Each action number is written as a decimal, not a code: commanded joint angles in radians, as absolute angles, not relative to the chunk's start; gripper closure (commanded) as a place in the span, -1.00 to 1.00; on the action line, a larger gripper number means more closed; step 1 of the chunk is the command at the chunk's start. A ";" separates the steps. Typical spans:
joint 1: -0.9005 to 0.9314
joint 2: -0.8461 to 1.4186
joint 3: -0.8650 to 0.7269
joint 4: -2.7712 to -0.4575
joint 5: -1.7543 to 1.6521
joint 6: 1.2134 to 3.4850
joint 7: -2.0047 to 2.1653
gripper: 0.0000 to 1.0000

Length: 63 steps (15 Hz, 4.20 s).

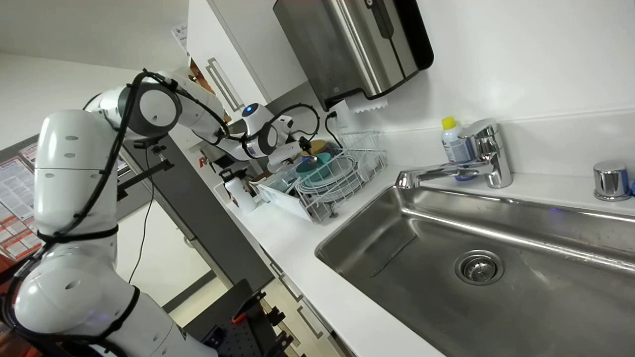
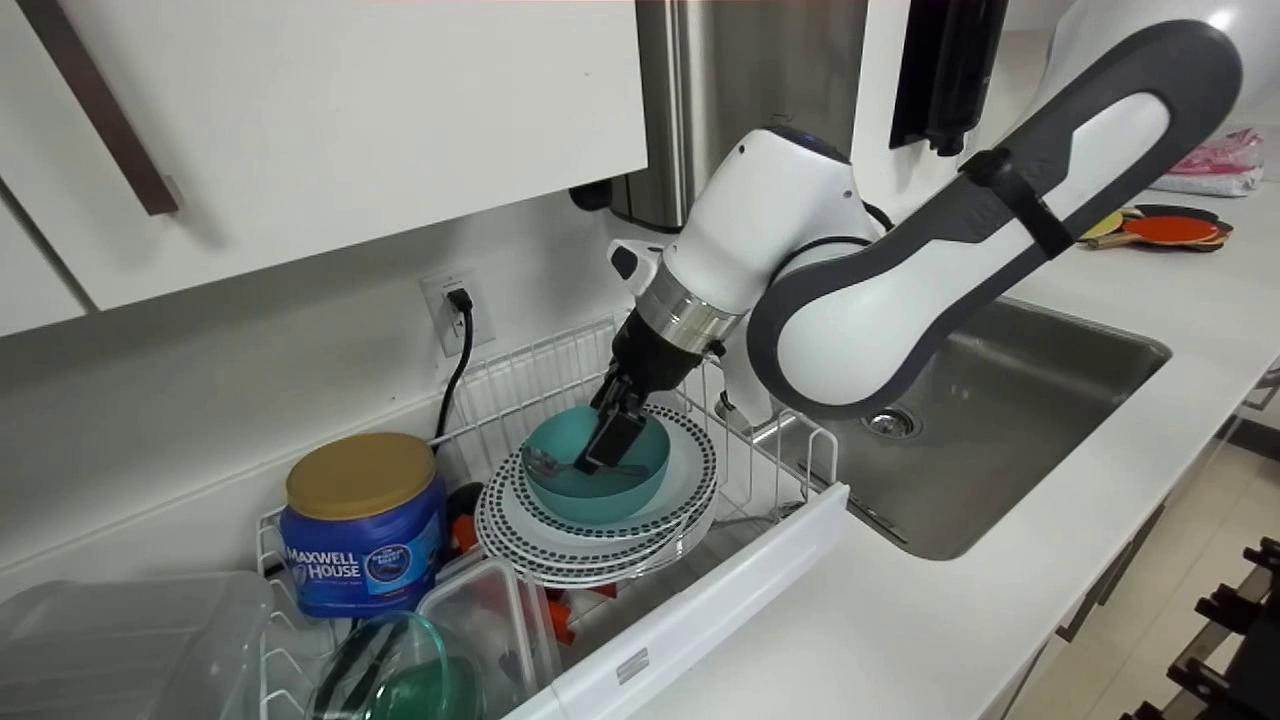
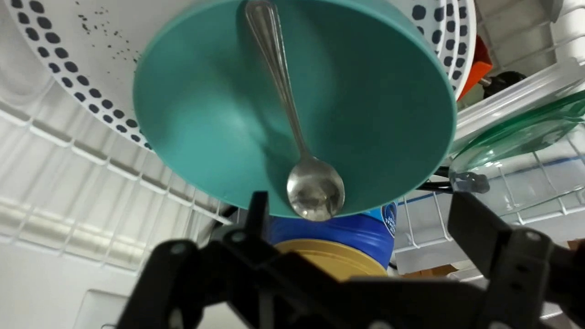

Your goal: Remove the silver spoon from the bowl and put it in the sink

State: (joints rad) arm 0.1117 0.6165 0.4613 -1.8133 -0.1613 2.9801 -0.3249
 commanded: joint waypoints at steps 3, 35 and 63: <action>0.143 0.630 0.426 -1.788 -0.170 2.975 -0.356 -1.00; 0.249 0.895 0.331 -1.394 -0.229 2.688 -0.496 0.01; 0.113 0.695 0.444 -1.651 0.063 2.919 -0.315 0.96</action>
State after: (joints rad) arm 0.1663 0.7658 0.3975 -1.5371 0.0131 2.8507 -0.3253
